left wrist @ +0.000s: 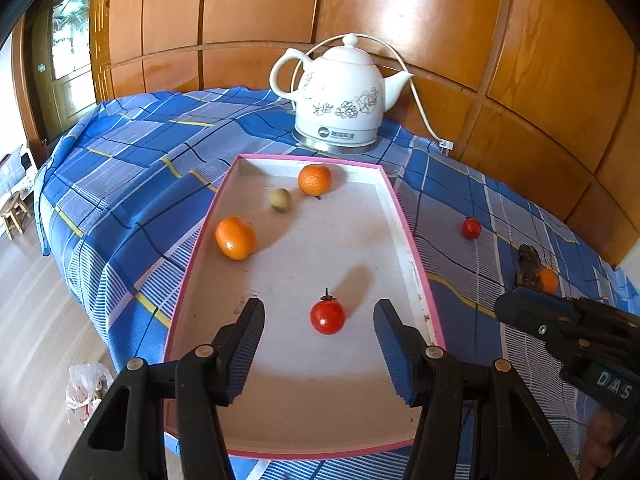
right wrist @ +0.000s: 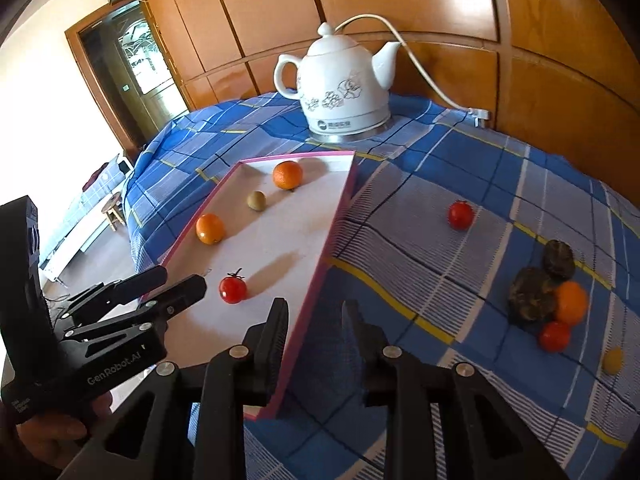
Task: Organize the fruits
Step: 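Reach the left gripper to a red cherry tomato and grasp it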
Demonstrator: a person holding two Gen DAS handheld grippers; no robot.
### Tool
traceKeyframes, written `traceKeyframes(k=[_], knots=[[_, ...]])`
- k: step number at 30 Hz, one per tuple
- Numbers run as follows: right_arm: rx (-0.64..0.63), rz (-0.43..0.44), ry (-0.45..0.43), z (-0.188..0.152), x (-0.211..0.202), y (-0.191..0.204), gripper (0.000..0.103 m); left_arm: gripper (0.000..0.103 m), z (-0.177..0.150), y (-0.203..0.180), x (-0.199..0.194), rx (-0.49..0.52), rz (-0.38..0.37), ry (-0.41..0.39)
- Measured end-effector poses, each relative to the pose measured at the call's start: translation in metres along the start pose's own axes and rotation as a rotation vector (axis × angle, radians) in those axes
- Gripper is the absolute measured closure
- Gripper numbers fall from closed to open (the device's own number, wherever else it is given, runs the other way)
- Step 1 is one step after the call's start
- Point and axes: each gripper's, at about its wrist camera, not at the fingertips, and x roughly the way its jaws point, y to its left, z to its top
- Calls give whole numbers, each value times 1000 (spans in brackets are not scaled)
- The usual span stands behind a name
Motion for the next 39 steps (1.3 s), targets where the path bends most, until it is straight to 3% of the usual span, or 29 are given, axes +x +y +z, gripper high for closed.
traceKeyframes(k=[15, 31, 39], knots=[[52, -116, -27, -1, -34, -56, 74, 45, 2, -22, -3, 66, -29, 4], [181, -372, -49, 4, -99, -179, 73, 45, 21, -92, 4, 250, -170, 20], [271, -416, -46, -14, -108, -228, 72, 45, 45, -127, 39, 271, -223, 86]])
